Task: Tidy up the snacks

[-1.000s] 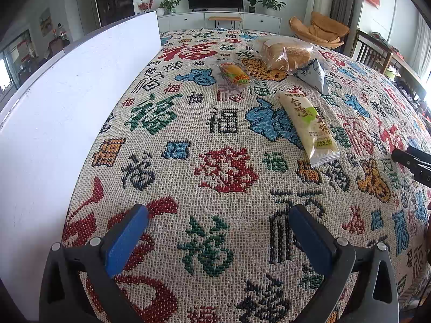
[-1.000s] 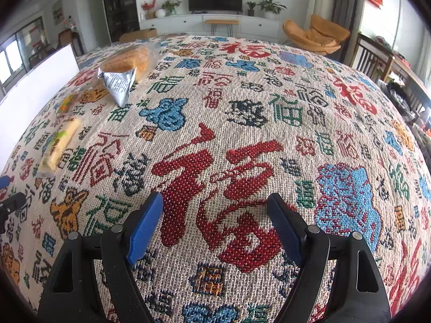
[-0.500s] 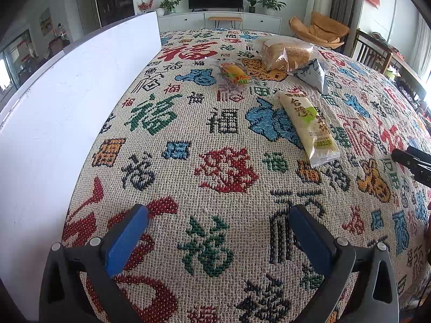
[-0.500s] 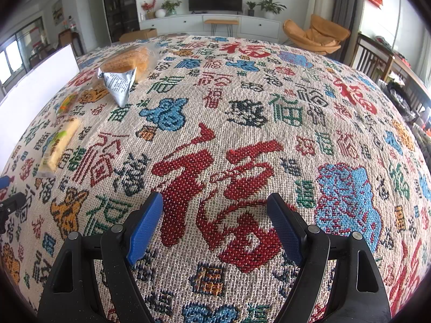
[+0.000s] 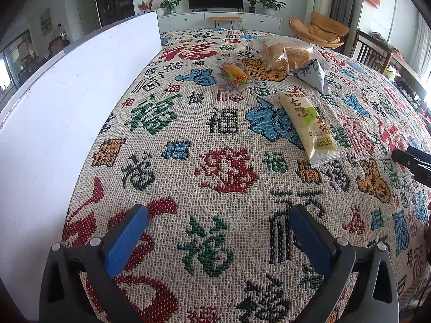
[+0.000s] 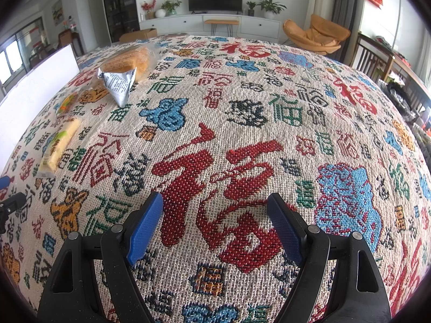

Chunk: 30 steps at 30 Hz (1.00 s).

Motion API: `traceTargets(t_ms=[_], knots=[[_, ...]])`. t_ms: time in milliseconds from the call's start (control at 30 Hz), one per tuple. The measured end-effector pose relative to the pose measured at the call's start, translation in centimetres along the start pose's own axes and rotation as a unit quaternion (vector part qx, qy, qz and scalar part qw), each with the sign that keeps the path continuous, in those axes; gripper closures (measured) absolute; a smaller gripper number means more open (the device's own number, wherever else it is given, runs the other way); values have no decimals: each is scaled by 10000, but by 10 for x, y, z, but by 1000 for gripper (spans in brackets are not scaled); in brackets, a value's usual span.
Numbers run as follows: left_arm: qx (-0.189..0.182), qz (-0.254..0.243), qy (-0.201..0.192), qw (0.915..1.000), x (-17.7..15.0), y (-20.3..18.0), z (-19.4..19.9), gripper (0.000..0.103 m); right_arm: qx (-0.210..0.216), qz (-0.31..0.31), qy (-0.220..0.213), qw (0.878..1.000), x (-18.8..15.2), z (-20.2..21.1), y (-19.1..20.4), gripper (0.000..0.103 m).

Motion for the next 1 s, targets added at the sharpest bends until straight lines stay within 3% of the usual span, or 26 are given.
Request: traceTargets(t_ms=[833, 900, 1000], knots=[[-47, 14, 18, 10000, 0, 1, 0, 0, 4, -1, -3, 10000, 0, 0, 0, 21], [-292, 199, 47, 9994, 1, 9, 2, 0, 4, -2, -4, 10000, 0, 0, 0, 21], [-1116, 932, 88, 9893, 1, 38, 5, 0, 7, -3, -5, 10000, 0, 0, 0, 21]])
Point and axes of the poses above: each gripper's, at about its wrist camera, not at the fingertips, and z roughly against the way its jaws point, y to its left, x to its top, the point moved 1 cm from there along -z, roughly the way its jaws point, and after that the axes turned 14 degrees about x, right-handed, at the moved point
